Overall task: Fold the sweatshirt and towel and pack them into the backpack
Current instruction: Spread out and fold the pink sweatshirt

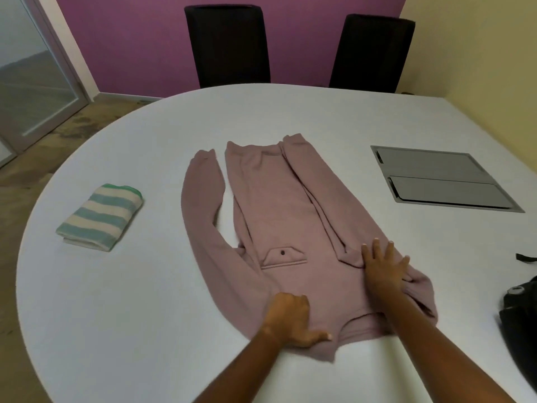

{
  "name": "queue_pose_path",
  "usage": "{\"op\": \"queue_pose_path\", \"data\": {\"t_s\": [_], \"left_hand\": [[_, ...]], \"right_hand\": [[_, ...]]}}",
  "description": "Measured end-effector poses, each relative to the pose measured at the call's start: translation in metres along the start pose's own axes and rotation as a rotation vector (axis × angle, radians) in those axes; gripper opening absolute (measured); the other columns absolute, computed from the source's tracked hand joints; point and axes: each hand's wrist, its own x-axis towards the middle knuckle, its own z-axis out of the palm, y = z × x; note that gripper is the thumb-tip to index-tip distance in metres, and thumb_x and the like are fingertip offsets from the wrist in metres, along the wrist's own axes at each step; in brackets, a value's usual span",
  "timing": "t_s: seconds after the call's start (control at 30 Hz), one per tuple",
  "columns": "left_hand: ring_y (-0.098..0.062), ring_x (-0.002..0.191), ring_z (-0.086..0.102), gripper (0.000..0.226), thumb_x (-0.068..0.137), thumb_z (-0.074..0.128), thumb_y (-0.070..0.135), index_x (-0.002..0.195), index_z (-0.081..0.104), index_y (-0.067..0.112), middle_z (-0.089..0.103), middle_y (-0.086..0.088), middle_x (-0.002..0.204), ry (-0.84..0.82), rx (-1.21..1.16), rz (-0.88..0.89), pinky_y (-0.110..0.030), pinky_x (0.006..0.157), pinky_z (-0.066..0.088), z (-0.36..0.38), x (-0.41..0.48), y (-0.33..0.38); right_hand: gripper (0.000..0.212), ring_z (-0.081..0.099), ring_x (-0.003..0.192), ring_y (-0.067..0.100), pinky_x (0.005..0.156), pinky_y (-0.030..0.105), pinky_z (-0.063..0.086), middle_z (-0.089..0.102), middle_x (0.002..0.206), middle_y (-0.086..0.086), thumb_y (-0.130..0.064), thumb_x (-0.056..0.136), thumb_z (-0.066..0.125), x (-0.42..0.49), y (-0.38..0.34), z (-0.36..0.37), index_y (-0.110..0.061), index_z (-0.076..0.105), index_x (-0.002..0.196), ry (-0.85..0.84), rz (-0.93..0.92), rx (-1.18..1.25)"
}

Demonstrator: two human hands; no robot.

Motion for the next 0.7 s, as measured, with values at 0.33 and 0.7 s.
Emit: {"op": "queue_pose_path", "data": {"t_s": [0.33,0.7], "left_hand": [[-0.034,0.102,0.058,0.054,0.081,0.033,0.043,0.114,0.062,0.012,0.064,-0.017,0.114,-0.154,-0.354,0.193,-0.038,0.084,0.046,-0.001,0.026,0.028],[-0.025,0.136,0.028,0.056,0.096,0.028,0.049,0.138,0.034,0.013,0.033,-0.009,0.146,-0.124,0.076,-0.097,-0.040,0.111,0.023,-0.022,0.058,-0.081]], "right_hand": [[0.047,0.019,0.141,0.027,0.112,0.050,0.023,0.021,0.153,0.010,-0.032,0.098,0.030,-0.055,-0.041,0.000,-0.016,0.028,0.143,0.045,-0.043,0.604],[0.120,0.007,0.143,0.036,0.102,0.071,0.010,0.004,0.157,0.001,-0.088,0.035,-0.030,-0.113,-0.078,0.040,-0.045,0.000,0.143,-0.054,-0.029,0.516]]}}
